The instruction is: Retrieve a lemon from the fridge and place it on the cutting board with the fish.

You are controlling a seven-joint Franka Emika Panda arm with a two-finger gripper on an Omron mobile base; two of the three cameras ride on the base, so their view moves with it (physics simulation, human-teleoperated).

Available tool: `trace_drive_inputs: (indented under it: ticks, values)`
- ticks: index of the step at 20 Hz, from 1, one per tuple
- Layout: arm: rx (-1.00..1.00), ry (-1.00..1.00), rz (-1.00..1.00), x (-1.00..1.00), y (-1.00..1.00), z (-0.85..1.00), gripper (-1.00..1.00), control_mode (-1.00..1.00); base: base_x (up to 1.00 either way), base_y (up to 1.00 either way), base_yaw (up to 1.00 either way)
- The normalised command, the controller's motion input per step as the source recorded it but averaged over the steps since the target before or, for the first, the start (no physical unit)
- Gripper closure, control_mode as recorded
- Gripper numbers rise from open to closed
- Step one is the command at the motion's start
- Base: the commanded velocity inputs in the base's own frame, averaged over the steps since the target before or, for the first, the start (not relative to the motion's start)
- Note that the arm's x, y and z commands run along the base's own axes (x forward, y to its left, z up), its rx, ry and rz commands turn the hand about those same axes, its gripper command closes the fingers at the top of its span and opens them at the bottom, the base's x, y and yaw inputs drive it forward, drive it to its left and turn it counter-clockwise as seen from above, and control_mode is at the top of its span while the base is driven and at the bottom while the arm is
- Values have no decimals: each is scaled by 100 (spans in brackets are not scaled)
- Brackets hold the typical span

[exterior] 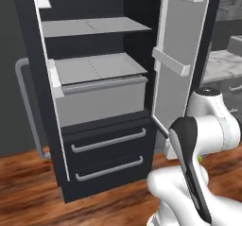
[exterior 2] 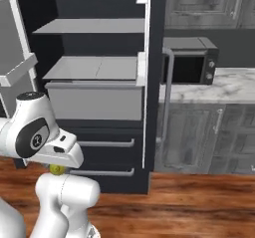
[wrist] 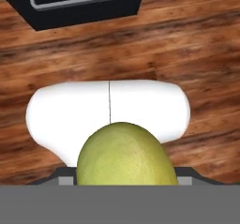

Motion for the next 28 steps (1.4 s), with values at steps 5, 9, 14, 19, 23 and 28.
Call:
trace_drive_inputs:
  ticks: [5, 9, 14, 19, 23, 28]
  values:
    - [0, 0, 0, 0, 0, 0, 100, 100, 0, -43, -56]
    - [0, 0, 0, 0, 0, 0, 100, 100, 1, -55, -70]
    - [0, 0, 0, 0, 0, 0, 100, 100, 0, -60, -72]
    - [0, 0, 0, 0, 0, 0, 100, 100, 6, -53, -72]
    - [0, 0, 0, 0, 0, 0, 100, 100, 39, -28, -63]
    - [0, 0, 0, 0, 0, 0, 100, 100, 91, -2, -46]
